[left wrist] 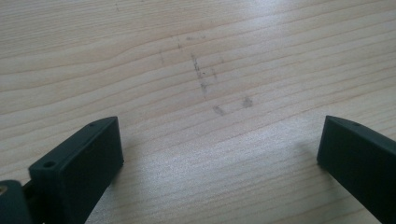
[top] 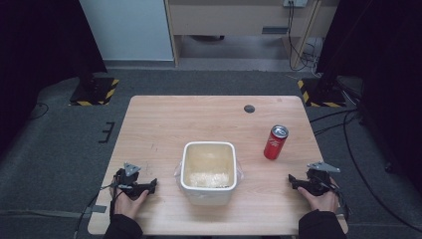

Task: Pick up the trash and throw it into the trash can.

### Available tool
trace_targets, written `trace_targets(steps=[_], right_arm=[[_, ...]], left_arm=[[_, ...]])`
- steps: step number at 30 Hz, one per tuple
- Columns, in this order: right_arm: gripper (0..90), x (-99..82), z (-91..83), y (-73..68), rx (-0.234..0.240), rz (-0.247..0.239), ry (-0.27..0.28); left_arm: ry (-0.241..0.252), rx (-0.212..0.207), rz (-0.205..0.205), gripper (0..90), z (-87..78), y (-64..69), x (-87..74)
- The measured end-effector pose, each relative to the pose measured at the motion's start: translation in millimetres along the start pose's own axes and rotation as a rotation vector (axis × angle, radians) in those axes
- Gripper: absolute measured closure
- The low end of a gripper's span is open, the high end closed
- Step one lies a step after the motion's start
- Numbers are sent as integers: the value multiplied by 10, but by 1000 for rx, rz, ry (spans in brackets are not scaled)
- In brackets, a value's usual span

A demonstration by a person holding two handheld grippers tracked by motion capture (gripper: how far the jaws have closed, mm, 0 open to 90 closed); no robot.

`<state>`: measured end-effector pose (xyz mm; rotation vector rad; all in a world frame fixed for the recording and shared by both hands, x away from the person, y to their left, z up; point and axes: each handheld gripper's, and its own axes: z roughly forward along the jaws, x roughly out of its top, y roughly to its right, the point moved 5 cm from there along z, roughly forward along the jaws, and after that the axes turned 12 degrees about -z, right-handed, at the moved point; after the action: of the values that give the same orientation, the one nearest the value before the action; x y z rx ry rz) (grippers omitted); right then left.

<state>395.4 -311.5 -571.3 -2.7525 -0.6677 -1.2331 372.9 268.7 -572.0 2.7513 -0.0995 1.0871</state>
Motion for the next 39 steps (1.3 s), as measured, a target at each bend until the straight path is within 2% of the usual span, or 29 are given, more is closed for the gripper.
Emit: trace_targets(steps=[7,10,17,23,30,39], right_arm=[[203,10,-42,13,53,16,14],[209,25,-65,10,58,11,28],[211,98,-152,0,60,27,106],[209,77,-150,17,58,32,97],[201,95,-169,17,51,29,111],[193,210,-291,28,36,20,193]], left_arm=[[0,0,0,0,0,0,0],[0,0,0,0,0,0,0],[-1,0,0,0,0,0,1],[-1,0,0,0,1,0,1],[-1,0,0,0,1,0,1],[-1,-1,1,0,3,2,3]])
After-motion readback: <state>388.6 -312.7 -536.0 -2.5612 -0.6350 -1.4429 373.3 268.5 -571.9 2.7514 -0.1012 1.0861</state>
